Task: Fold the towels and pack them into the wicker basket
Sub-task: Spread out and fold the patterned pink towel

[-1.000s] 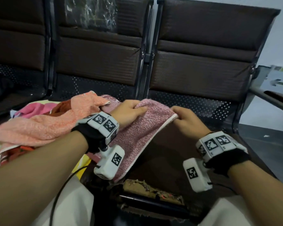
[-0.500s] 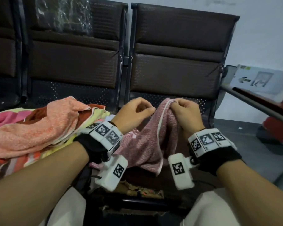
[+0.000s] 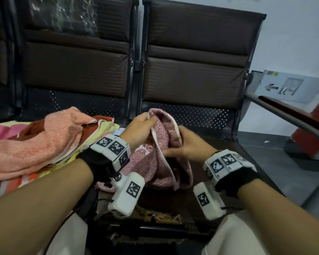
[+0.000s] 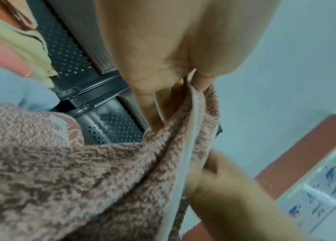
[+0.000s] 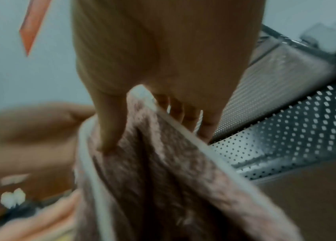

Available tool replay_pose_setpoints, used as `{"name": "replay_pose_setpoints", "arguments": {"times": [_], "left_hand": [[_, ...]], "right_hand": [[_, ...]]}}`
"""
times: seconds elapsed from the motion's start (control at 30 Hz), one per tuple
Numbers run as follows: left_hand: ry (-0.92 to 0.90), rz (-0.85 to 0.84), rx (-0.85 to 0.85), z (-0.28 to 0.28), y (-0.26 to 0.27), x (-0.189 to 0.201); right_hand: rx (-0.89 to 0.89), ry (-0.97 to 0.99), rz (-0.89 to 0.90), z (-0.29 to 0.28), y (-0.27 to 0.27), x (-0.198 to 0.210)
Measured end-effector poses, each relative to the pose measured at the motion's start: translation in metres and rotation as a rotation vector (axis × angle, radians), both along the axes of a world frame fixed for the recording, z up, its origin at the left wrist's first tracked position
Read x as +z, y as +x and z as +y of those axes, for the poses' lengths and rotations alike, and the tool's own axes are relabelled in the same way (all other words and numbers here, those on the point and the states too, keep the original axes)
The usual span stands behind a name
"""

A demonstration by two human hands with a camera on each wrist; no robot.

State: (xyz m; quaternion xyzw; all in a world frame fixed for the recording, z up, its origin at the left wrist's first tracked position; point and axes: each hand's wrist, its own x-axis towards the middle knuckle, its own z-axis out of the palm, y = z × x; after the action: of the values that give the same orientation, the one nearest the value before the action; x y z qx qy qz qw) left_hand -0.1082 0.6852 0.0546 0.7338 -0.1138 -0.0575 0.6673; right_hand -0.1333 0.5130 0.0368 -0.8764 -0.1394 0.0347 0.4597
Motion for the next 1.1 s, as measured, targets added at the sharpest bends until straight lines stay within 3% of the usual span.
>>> {"name": "replay_pose_setpoints", "arguments": {"times": [0.1,0.2,0.33,0.5,0.6,0.7,0.83,0.97,1.1], "left_hand": [[-0.046,0.008,0.089,0.008,0.005,0.003],[-0.064,0.015,0.149,0.017,0.011,0.008],[-0.111,0.034,0.244,0.025,0.014,0.017],[-0.185,-0.072,0.283,0.033,0.016,0.034],[-0.062,-0.171,0.307,0.041,0.022,0.032],[0.204,-0.107,0.239,0.045,0.028,0.006],[0.714,-0.017,-0.06,0.049,0.029,-0.03],[0.885,-0.006,-0.103,0.049,0.022,-0.038],[1.026,0.053,-0.112,0.05,0.014,-0.047]], "right_hand": [[0.068,-0.581,0.03,0.001,0.001,-0.013],[0.073,-0.698,0.143,-0.001,0.003,-0.02],[-0.004,-0.368,0.14,-0.009,0.003,-0.009],[-0.229,0.529,0.001,-0.013,-0.004,0.026],[-0.364,0.692,-0.008,-0.016,-0.002,0.03],[-0.401,0.579,0.107,-0.015,0.0,0.012],[-0.308,0.242,0.317,-0.022,0.002,-0.01],[-0.18,-0.332,0.331,-0.035,-0.002,-0.023],[0.016,-0.591,0.598,-0.04,-0.012,-0.033]]}}
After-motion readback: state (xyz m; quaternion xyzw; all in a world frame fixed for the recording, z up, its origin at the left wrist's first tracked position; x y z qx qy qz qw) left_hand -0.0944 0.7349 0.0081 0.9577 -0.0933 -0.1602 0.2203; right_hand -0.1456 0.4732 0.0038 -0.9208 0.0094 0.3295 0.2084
